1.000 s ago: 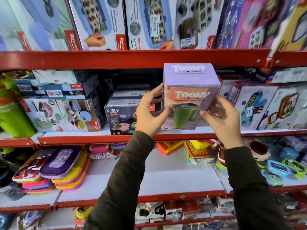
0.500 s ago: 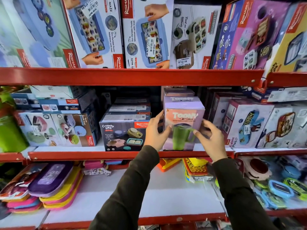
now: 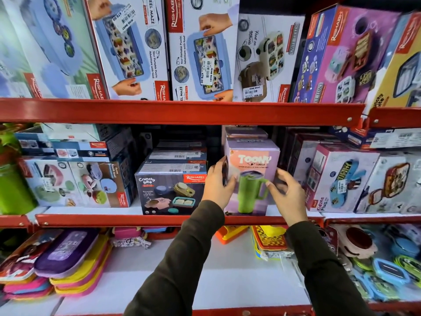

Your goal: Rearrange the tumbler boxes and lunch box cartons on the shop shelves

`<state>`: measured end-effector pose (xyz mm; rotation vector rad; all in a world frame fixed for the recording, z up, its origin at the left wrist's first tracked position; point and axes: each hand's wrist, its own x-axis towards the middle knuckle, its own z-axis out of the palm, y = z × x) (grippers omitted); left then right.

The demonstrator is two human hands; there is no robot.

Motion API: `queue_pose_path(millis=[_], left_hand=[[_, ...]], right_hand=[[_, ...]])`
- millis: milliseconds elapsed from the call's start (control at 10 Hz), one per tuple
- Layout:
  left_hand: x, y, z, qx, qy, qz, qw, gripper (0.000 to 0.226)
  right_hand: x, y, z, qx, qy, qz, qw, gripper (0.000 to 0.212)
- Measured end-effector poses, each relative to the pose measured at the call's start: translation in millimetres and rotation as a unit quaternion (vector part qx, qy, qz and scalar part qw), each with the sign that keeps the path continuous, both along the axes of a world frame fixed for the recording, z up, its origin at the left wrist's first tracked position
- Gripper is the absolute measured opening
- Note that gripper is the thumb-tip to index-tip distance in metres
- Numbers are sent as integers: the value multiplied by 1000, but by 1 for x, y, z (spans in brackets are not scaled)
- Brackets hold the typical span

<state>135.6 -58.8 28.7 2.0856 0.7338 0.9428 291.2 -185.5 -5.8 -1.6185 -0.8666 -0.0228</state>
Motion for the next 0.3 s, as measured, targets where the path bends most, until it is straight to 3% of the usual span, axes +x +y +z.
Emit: queue_pose_path(millis=[200,300], left_hand=[[-8,-6,-2,17,-115,3,993,64],[-14,-10,12,107,-183,23,977,49]], right_hand=[[-11,-8,14,68,-21,-7,997,50],[-19,-9,37,131,-137,-55,980,40]])
